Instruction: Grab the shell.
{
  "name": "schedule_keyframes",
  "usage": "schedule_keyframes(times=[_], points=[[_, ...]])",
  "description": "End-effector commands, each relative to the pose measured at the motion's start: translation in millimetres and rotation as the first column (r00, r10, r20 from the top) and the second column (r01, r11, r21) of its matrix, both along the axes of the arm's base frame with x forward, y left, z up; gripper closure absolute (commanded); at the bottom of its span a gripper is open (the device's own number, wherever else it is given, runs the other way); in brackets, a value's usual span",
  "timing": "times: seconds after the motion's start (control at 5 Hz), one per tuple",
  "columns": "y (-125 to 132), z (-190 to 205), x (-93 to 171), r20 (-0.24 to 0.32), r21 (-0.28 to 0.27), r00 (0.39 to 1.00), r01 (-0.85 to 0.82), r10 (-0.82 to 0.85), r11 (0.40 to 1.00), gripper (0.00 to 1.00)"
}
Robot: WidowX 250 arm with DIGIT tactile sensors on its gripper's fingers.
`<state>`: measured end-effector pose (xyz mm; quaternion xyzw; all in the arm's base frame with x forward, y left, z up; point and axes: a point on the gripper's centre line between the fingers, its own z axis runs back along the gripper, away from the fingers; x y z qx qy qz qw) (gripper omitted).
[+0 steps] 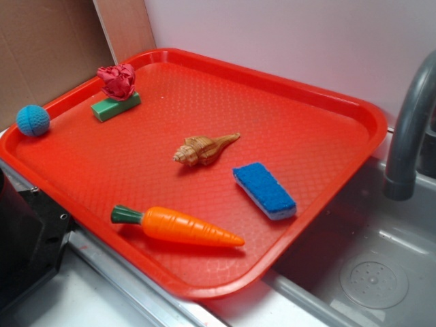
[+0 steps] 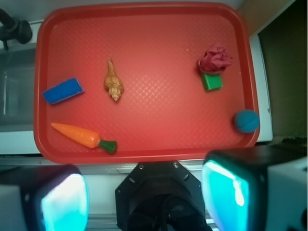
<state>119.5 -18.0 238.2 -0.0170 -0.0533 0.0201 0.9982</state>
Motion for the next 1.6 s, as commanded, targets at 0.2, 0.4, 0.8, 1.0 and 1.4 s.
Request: schedule_keyframes(times=[0.2,0.4,0.8,1.0,1.4], points=[[-60.7,-134.6,110.8,0.024,0.023,0.997,0.074,-0.074,0.997,0.00],[-62.9,-177.8,74.5,-0.048,0.050,0.986,0.164,-0.162,0.985,0.00],[-63.9,-227.5,41.6,-0.126,-0.008,0.958,0.259,-0.258,0.966,0.00],[-67.3,-227.0,42.6,-0.136,-0.009,0.950,0.284,-0.282,0.959,0.00],[-49.5,-195.1,19.5,-0.072,0.011,0.971,0.228,-0.227,0.974,0.00]])
